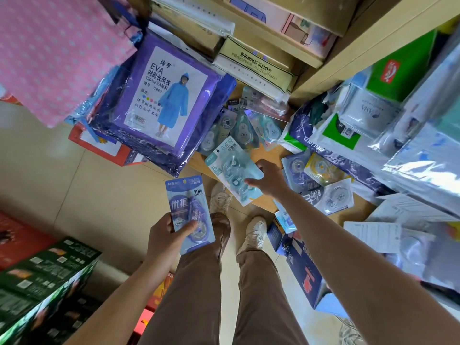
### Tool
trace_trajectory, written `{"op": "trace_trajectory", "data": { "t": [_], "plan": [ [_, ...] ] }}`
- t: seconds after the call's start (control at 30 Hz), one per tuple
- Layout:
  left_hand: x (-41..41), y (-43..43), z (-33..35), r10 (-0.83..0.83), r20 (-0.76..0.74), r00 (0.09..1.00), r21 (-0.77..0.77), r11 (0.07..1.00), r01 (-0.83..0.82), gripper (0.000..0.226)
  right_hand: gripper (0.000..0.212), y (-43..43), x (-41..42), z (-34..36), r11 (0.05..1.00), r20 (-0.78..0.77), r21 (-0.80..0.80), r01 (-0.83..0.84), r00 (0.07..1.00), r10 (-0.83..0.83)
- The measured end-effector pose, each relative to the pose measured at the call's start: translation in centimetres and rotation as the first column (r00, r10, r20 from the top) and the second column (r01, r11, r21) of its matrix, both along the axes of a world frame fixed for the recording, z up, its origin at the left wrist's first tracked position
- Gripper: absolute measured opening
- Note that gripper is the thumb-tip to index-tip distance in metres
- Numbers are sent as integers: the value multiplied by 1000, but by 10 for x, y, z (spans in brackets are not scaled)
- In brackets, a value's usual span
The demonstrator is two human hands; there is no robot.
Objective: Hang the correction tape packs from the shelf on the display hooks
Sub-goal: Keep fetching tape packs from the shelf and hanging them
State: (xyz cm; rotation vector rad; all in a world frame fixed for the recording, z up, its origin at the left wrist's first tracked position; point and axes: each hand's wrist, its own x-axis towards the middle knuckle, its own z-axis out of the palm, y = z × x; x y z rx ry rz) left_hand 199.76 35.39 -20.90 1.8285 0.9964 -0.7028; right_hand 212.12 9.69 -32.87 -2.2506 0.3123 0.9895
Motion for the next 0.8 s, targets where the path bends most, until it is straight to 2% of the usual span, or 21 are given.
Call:
{"op": "trace_trajectory", "data": {
  "t": [0.07, 0.2, 0.37, 0.57, 0.67, 0.8],
  "plan": [
    [6, -4, 11, -9, 24, 1000, -4, 1000, 9, 16, 55, -6, -13, 19, 998, 2, 30, 46, 999, -46],
    [23, -10, 45, -33, 83, 996, -26, 999, 35, 31, 37, -18, -42, 80, 985, 73, 48, 168, 983, -171],
    [51, -17, 104, -115, 196, 974, -72, 989, 131, 14, 29, -36, -64, 174, 934, 127, 62, 351, 926, -356],
    [93, -43, 192, -254, 396, 882, -135, 934, 330, 22, 25, -58, -69, 297, 828, 322, 131, 546, 766, -556],
    [110, -58, 231, -316, 490, 812, -141, 891, 432, 42, 25, -67, -72, 353, 766, 415, 181, 617, 658, -628],
    [128, -93, 291, -360, 623, 694, -160, 810, 564, 28, 23, -80, -78, 419, 704, 516, 228, 673, 529, -673]
  ]
}}
